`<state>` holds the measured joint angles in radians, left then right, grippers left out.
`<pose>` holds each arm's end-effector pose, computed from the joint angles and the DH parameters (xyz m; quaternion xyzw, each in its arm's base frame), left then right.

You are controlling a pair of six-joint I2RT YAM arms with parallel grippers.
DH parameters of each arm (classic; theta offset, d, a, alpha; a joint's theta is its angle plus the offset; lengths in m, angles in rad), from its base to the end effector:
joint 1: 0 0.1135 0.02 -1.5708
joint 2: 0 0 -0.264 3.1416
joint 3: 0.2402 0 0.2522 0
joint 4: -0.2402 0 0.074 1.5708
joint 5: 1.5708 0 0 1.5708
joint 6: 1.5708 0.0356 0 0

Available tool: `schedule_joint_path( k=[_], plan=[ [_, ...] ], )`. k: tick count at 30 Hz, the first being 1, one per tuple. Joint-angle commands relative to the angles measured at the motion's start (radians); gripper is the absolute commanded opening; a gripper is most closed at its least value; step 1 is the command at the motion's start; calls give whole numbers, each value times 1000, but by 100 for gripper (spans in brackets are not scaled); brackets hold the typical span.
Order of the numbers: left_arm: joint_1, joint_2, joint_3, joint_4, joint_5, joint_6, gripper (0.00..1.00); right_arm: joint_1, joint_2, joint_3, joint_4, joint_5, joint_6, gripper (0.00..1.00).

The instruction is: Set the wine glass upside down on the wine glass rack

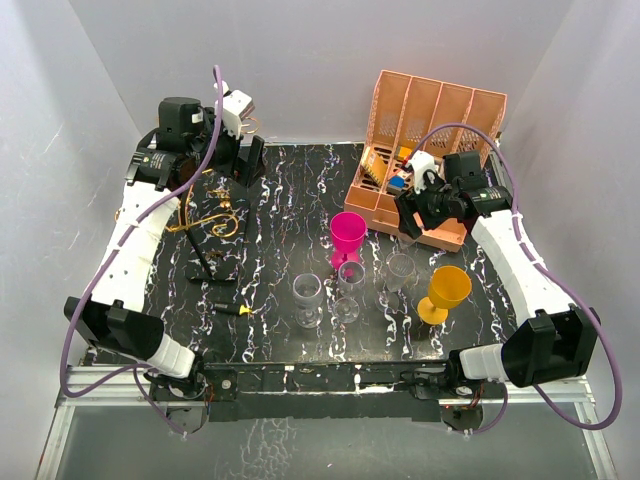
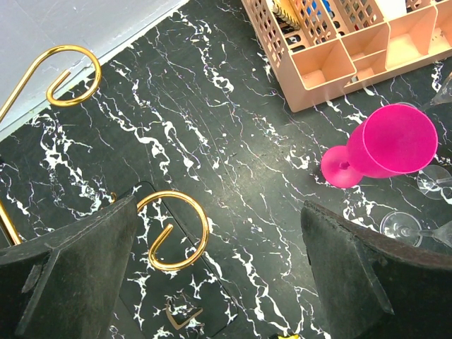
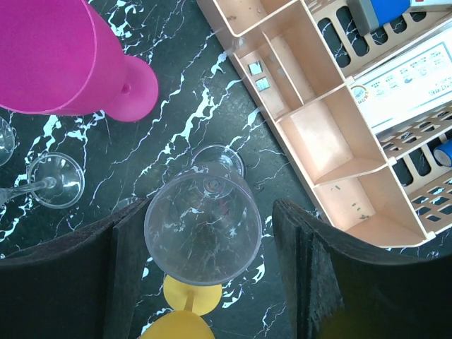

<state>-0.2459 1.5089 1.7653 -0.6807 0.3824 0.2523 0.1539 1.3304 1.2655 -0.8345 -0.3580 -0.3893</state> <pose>0.3100 -0.0915 0.4531 0.3032 0.7740 -0.1580 0.5330 0.2671 0.0541 0.3298 -0.3057 0.8793 0.1289 0.3417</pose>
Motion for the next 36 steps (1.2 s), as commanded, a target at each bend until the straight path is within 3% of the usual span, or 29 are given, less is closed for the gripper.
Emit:
schedule_joint_path(
  k=[1, 6, 15, 19, 31, 36],
  plan=[
    [1, -54, -3, 13, 23, 10, 97, -7, -26, 2, 51, 5, 3, 72],
    [2, -58, -10, 13, 23, 13, 97, -8, -35, 23, 35, -6, 4, 82],
    [2, -61, -14, 12, 19, 16, 97, -79, -65, 128, -21, -104, 35, 82],
    [1, -59, -13, 12, 19, 16, 97, -130, -80, 155, -24, -121, 57, 78],
    [1, -59, -9, 8, 19, 20, 97, -136, -22, 147, -57, -73, 57, 58],
    [1, -56, -9, 8, 22, 21, 97, -133, 2, 145, -75, -78, 52, 56]
  ],
)
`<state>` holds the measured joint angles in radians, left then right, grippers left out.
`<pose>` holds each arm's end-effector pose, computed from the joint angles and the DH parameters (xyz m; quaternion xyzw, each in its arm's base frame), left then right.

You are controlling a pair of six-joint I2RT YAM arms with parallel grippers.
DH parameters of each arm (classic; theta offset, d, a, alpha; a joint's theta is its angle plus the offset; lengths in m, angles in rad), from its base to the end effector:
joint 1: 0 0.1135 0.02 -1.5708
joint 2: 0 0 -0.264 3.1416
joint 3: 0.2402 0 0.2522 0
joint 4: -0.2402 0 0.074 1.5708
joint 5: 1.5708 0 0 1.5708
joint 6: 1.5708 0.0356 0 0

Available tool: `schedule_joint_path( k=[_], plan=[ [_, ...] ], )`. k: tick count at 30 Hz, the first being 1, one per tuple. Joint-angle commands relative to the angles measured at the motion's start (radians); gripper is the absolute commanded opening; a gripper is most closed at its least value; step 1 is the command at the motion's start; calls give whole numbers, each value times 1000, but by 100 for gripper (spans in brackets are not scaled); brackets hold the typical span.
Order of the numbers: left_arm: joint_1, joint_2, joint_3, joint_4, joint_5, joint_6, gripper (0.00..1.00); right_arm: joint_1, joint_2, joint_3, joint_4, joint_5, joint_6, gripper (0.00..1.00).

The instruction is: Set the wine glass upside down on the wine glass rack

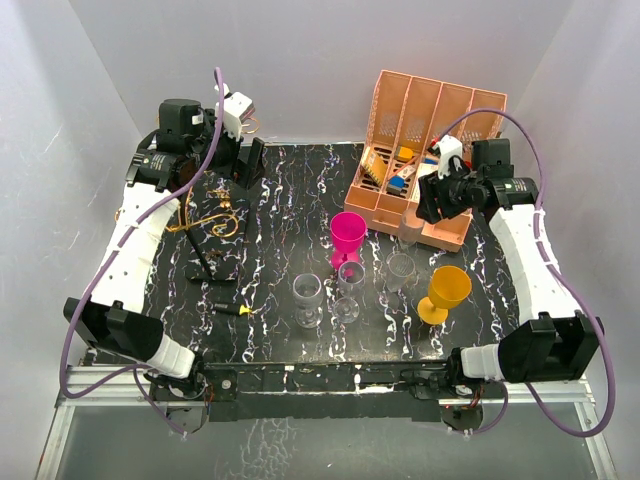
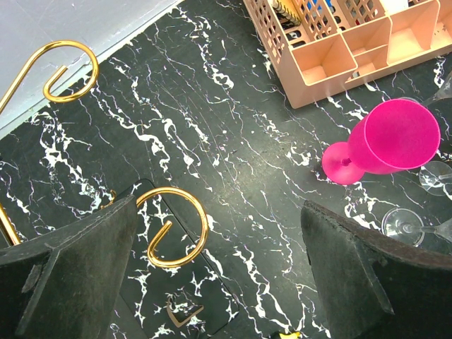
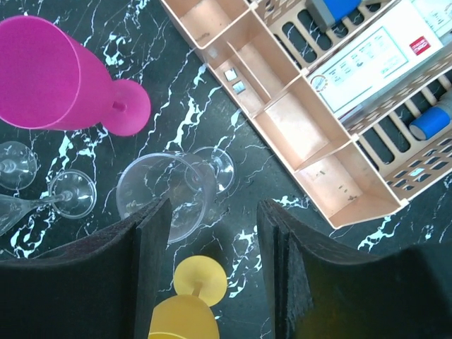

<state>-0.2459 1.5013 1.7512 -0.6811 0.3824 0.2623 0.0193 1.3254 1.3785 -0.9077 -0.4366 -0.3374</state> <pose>0.3085 -0.0911 0.4508 0.3070 0.7743 -0.1557 0.5309 0.2667 0.0202 0.3624 -0.2369 0.8864 0.1461 0.3700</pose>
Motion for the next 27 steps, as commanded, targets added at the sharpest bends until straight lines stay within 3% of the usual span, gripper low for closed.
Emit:
schedule_joint_path(
  k=[1, 17, 27],
  plan=[
    [1, -47, 6, 8, 23, 11, 97, 2, 12, 32, -3, 4, 0, 55],
    [2, -47, -1, 8, 21, 15, 97, 43, 69, 23, -2, 59, -1, 38],
    [1, -48, -11, 10, 16, 20, 97, 46, 71, 55, 0, 88, 5, 8]
  ],
)
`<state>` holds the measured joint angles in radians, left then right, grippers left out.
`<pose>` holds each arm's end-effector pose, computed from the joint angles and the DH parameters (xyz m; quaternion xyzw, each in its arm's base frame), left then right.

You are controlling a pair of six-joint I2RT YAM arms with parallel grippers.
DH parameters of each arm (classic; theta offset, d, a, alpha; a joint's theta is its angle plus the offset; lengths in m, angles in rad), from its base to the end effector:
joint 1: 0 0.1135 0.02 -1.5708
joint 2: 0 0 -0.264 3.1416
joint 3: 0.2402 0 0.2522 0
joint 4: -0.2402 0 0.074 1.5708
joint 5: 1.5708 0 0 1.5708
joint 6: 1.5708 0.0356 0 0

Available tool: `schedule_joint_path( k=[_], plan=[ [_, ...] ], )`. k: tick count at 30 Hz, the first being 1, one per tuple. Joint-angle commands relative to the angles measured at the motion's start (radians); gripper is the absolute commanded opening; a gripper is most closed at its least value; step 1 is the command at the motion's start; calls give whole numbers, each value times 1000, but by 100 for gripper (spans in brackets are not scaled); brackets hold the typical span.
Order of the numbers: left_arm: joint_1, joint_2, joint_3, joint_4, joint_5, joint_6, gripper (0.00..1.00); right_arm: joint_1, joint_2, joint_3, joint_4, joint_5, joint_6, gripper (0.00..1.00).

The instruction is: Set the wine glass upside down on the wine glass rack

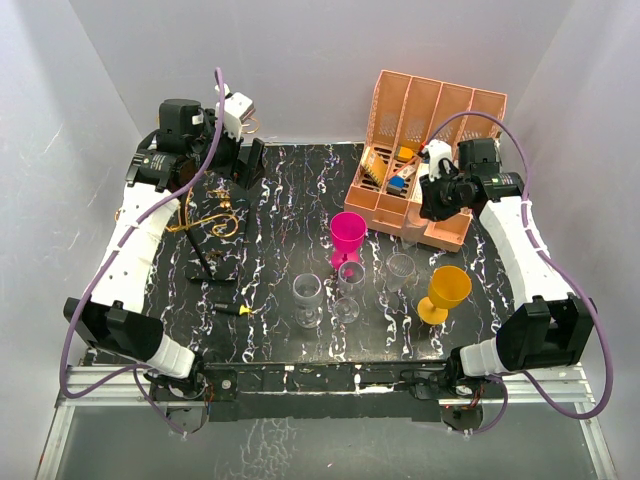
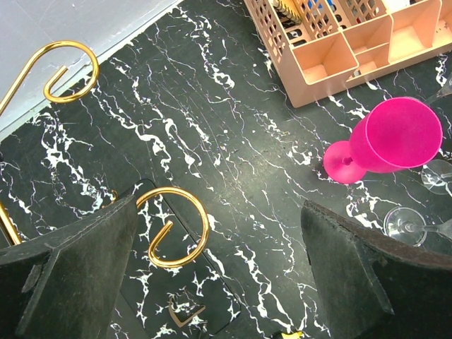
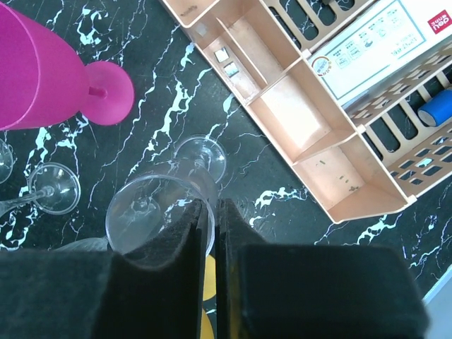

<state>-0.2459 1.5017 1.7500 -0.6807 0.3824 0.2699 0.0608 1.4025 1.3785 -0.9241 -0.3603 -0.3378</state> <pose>0.3087 -0.0912 0.4504 0.3100 0.7735 -0.1537 0.5310 0.2834 0.0298 0.3407 -0.2392 0.9071 0.1273 0.3220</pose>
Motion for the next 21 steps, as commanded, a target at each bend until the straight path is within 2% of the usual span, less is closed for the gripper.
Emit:
schedule_joint_path(
  k=[1, 10, 16, 21],
  plan=[
    [2, -50, -14, 11, 10, 12, 97, 4, -5, 67, 14, 13, 3, 8],
    [7, -52, -39, 58, -134, -34, 97, 5, -6, 270, -37, 48, -45, 8],
    [17, -59, -25, 85, -112, -95, 97, 4, 4, 438, 6, 93, -53, 8],
    [17, -64, 19, 102, -67, -109, 97, 4, 31, 546, 105, -26, 43, 8]
  ],
)
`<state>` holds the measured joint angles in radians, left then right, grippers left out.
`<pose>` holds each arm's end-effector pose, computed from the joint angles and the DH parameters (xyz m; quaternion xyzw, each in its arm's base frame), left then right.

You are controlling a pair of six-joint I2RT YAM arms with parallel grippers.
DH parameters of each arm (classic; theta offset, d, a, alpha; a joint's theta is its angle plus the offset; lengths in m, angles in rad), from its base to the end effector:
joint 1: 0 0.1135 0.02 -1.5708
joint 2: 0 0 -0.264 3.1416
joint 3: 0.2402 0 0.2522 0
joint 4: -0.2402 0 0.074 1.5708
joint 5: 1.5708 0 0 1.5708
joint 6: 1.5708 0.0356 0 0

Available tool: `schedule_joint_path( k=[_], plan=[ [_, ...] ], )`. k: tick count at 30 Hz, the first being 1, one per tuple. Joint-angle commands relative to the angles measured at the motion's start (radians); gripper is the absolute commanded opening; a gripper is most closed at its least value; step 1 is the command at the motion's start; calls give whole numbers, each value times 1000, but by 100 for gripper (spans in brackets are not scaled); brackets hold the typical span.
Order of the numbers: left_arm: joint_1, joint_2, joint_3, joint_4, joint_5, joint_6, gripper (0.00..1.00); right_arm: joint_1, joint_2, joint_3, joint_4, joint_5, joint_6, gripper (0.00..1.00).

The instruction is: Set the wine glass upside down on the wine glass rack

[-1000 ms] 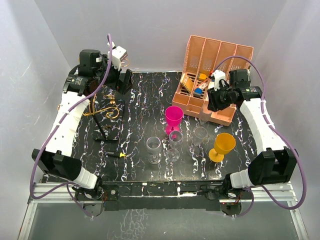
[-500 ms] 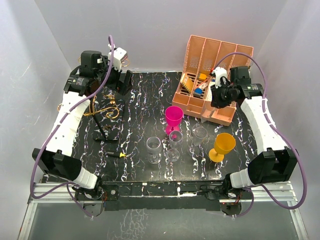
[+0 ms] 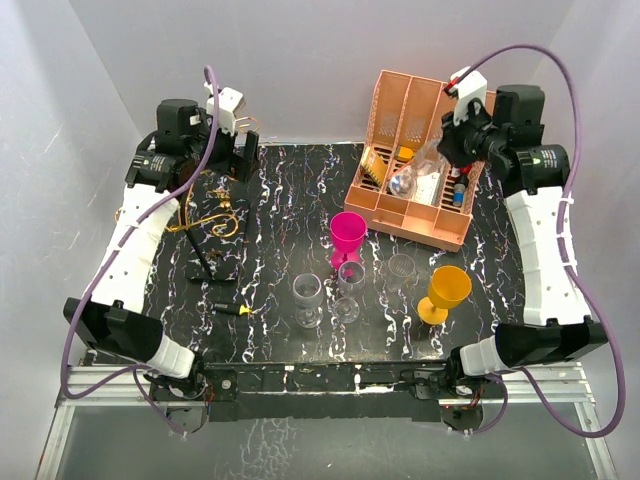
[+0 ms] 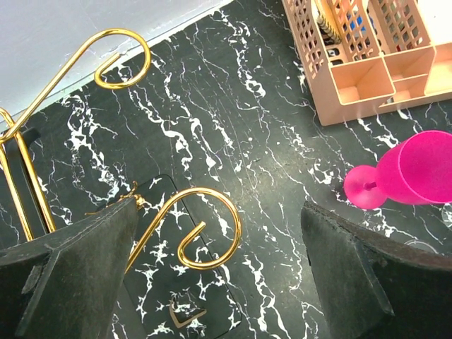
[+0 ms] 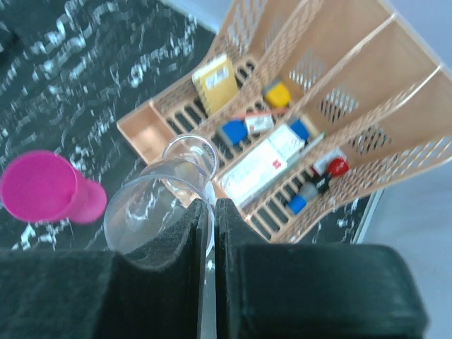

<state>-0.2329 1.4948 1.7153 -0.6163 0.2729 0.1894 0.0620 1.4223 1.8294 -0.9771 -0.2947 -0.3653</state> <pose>0.3148 -0.0845 0.4471 0.2466 0.7905 -0.1251 0.5465 0.2719 0.0272 0.4684 -0.2528 0.8332 0.0556 0.4886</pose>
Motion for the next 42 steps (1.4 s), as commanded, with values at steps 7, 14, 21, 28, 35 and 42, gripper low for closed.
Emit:
schedule_joint_path(
  k=[7, 14, 21, 28, 35, 42],
  plan=[
    [4, -11, 144, 88, 99, -169, 97, 9, 2, 98, 421, -224, 243, 8],
    [3, 40, 137, 196, 200, -391, 97, 16, 28, 107, 586, -309, 478, 8],
    [3, 89, 85, 360, 331, -561, 94, 44, 44, 77, 681, -338, 631, 8],
    [-4, 98, 14, 472, 408, -663, 89, 55, 48, 62, 705, -338, 673, 8],
    [-21, 122, -1, 555, 465, -732, 82, 82, 56, 36, 725, -374, 678, 8],
    [-22, 145, -8, 579, 483, -758, 57, 88, 53, 26, 730, -397, 673, 8]
  ],
)
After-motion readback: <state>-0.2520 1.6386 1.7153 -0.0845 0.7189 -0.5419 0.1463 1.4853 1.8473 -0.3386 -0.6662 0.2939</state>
